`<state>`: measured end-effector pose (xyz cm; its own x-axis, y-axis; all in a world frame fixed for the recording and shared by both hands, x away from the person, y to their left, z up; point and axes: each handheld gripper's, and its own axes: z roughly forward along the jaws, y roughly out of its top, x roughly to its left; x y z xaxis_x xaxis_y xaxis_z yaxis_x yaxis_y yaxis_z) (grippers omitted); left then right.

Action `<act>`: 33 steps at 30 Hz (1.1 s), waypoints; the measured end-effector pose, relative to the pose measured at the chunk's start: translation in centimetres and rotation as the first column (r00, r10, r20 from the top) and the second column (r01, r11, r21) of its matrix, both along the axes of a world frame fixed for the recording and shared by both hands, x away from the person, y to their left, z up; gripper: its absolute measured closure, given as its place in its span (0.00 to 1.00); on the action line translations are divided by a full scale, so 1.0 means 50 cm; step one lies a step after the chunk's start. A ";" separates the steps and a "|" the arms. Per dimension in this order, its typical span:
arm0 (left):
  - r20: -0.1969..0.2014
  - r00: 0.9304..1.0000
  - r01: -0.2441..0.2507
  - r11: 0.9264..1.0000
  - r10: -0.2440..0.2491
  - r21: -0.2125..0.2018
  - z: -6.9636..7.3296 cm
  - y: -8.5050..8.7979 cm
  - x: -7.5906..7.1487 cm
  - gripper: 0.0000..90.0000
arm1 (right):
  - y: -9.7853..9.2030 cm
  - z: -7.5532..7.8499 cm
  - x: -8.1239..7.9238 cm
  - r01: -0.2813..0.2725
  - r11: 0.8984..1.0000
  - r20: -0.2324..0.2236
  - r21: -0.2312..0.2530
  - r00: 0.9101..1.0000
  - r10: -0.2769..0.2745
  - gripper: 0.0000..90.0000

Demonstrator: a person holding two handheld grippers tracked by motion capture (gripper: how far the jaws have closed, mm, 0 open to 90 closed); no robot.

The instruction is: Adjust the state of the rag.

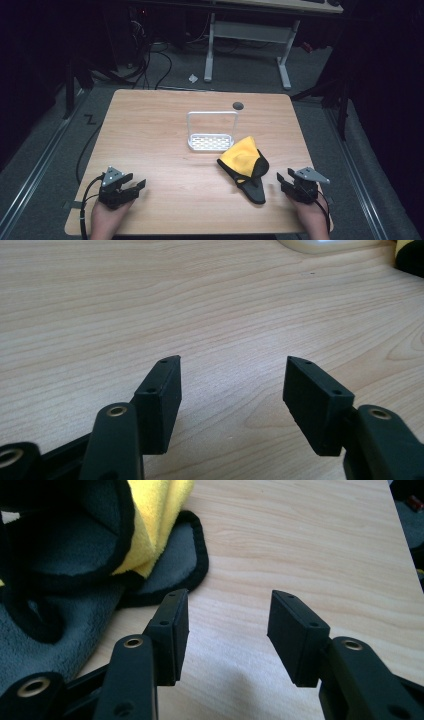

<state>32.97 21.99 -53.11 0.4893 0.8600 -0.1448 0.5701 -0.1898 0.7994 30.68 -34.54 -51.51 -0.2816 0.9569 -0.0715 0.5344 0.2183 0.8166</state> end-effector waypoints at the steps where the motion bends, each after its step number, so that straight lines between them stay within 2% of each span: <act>1: -0.002 1.000 -0.001 1.000 0.001 -0.011 0.000 0.002 0.000 0.46 | 0.002 0.003 0.001 -0.001 1.000 0.007 0.002 1.000 0.001 0.57; 5: 0.009 1.000 0.007 1.000 -0.007 -0.009 0.001 0.000 -0.003 0.45 | 0.010 0.018 0.007 -0.010 0.999 0.018 0.033 1.000 0.010 0.60; 7: 0.012 1.000 0.007 1.000 -0.007 -0.011 0.001 -0.001 -0.004 0.45 | 0.015 0.026 0.012 -0.032 0.999 0.030 0.029 0.999 0.031 0.61; 9: 0.013 1.000 0.009 1.000 -0.008 -0.012 0.001 -0.001 -0.004 0.45 | 0.023 0.035 0.016 -0.049 0.999 0.050 -0.021 0.998 0.050 0.62; 10: 0.011 1.000 0.010 1.000 -0.009 -0.012 0.001 -0.001 -0.004 0.45 | 0.023 0.035 0.016 -0.049 0.999 0.050 -0.021 0.998 0.050 0.62; 11: 0.011 1.000 0.013 1.000 -0.013 -0.015 0.000 -0.002 -0.005 0.45 | 0.033 0.044 0.022 -0.053 0.997 0.053 -0.058 0.997 0.056 0.62; 12: 0.009 1.000 0.015 1.000 -0.015 -0.012 -0.001 -0.002 -0.005 0.45 | 0.036 0.050 0.027 -0.064 0.996 0.058 -0.059 0.996 0.068 0.62; 15: 0.008 1.000 0.017 1.000 -0.016 -0.020 -0.001 -0.002 -0.006 0.46 | 0.046 0.077 0.051 -0.076 0.997 0.041 -0.019 0.996 0.077 0.63; 17: 0.008 1.000 0.018 1.000 -0.017 -0.020 0.000 -0.003 -0.007 0.46 | 0.054 0.100 0.070 -0.089 0.996 0.048 0.005 0.995 0.089 0.63; 20: 0.006 1.000 0.021 1.000 -0.021 -0.024 -0.001 -0.004 -0.007 0.46 | 0.070 0.127 0.099 -0.106 0.994 0.037 0.010 0.994 0.106 0.66; 22: 0.006 1.000 0.018 1.000 -0.018 -0.023 -0.002 -0.005 -0.007 0.46 | 0.080 0.135 0.117 -0.113 0.993 0.018 -0.014 0.993 0.114 0.72; 25: 0.004 1.000 0.019 0.999 -0.019 -0.027 0.000 -0.007 -0.007 0.46 | 0.091 0.129 0.142 -0.144 0.990 -0.027 0.004 0.989 0.144 0.83; 29: 0.008 1.000 0.026 0.999 -0.026 -0.034 0.002 -0.009 -0.009 0.45 | 0.107 0.092 0.161 -0.174 0.985 -0.126 0.001 0.977 0.173 0.92; 32: -0.008 0.999 0.032 0.998 -0.033 -0.047 -0.001 -0.007 -0.008 0.46 | 0.118 0.060 0.164 -0.189 0.982 -0.189 -0.017 0.965 0.182 0.94; 33: -0.008 0.999 0.032 0.998 -0.033 -0.047 -0.001 -0.007 -0.008 0.46 | 0.122 0.050 0.163 -0.194 0.981 -0.197 -0.021 0.962 0.187 0.94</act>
<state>32.59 21.63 -53.15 0.5153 0.8360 -0.1884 0.5710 -0.1711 0.8029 38.84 -28.44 -48.99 -0.4705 0.8817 -0.0342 0.6268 0.3613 0.6904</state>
